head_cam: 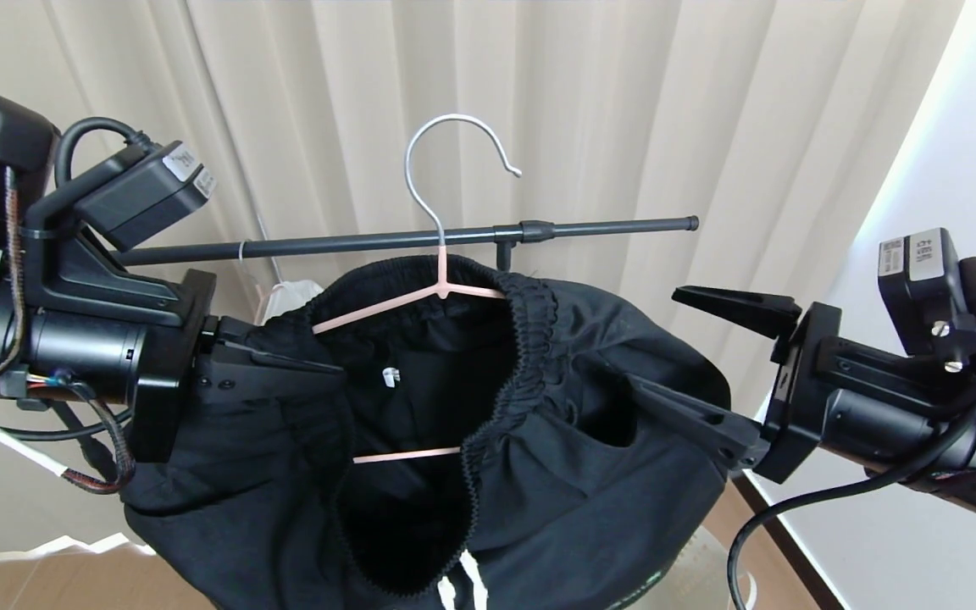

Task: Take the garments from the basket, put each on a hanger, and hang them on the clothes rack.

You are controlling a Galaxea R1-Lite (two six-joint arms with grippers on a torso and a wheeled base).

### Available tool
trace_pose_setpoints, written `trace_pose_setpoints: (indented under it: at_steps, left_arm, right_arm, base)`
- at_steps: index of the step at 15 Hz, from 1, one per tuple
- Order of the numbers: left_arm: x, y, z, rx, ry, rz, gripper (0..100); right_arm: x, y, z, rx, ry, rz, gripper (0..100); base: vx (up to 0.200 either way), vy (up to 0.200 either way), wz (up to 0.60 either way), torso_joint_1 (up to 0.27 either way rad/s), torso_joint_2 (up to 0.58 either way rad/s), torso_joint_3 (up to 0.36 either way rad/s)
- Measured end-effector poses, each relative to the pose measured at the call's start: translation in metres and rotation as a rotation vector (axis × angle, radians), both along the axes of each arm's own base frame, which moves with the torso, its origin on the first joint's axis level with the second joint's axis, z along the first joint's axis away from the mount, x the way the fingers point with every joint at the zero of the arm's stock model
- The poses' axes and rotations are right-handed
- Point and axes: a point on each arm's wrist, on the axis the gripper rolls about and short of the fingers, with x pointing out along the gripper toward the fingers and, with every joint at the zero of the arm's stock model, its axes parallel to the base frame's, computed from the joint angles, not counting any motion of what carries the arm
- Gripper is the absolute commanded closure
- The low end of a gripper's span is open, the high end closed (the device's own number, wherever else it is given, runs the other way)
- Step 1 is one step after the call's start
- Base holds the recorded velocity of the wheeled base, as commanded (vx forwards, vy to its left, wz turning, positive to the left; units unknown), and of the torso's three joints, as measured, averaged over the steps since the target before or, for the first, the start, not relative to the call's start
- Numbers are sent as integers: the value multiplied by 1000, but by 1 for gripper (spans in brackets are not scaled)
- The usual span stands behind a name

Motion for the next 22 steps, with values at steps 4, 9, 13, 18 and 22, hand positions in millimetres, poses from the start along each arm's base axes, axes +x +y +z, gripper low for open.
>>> trace_pose_setpoints:
  at_steps: [4, 9, 13, 18, 22]
  left_arm:
    - [-4, 6, 1, -4, -2, 23, 100]
    - [-7, 9, 1, -11, 5, 40, 100]
    - [-10, 10, 3, -23, 19, 51, 100]
    - [-13, 12, 4, -26, 18, 59, 100]
    - [-16, 13, 4, -29, 16, 62, 100]
  right_arm:
    - [8, -25, -1, 23, 45, 158, 0]
    - [21, -59, -14, 2, 89, 227, 0]
    - [36, -61, -37, -90, 46, 208, 0]
    - [56, -64, -73, -180, 61, 198, 0]
    - [65, -62, -88, -185, 114, 205, 0]
  base:
    - [0, 0, 0, 0, 0, 0]
    - [0, 0, 0, 0, 0, 0]
    - [0, 0, 0, 0, 0, 0]
    - [0, 0, 0, 0, 0, 0]
    - [0, 0, 0, 0, 0, 0]
